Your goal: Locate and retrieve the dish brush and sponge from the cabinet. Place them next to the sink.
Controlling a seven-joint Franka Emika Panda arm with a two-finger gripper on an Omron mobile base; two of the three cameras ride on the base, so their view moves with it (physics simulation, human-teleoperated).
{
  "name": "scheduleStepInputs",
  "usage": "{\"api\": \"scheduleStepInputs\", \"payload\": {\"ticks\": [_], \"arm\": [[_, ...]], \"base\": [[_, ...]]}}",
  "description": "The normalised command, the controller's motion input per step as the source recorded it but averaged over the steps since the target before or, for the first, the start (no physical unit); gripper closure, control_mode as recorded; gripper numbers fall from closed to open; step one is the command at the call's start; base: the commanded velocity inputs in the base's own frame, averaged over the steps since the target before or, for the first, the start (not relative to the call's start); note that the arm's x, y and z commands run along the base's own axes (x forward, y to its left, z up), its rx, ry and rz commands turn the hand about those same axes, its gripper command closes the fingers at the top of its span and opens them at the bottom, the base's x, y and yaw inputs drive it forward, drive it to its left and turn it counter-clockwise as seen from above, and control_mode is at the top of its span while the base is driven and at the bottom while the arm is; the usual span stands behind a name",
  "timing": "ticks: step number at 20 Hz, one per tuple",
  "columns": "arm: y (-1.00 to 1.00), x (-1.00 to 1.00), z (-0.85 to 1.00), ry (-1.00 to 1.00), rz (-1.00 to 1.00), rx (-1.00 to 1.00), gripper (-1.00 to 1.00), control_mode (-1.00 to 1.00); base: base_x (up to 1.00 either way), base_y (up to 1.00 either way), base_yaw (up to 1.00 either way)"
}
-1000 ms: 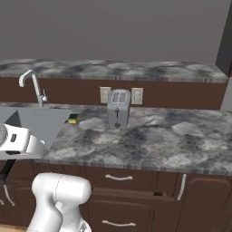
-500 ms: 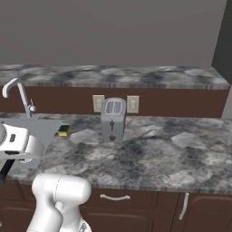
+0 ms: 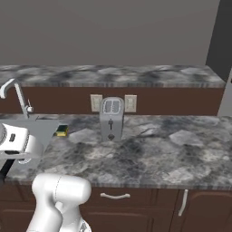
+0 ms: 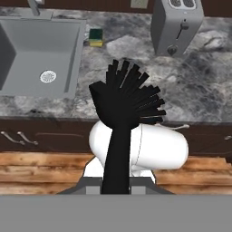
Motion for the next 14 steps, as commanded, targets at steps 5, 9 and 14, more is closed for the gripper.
{"api": "scheduleStepInputs", "payload": {"ticks": [5, 9, 14], "arm": [[0.00, 0.00, 0.00, 0.00, 0.00, 0.00, 1.00, 1.00], [0.00, 0.00, 0.00, 0.00, 0.00, 0.00, 1.00, 1.00], [0.25, 0.18, -0.05, 0.00, -0.02, 0.00, 1.00, -1.00]], "base": [[0.18, 0.31, -0.08], [0.17, 0.41, -0.06], [0.06, 0.22, -0.01]]}}
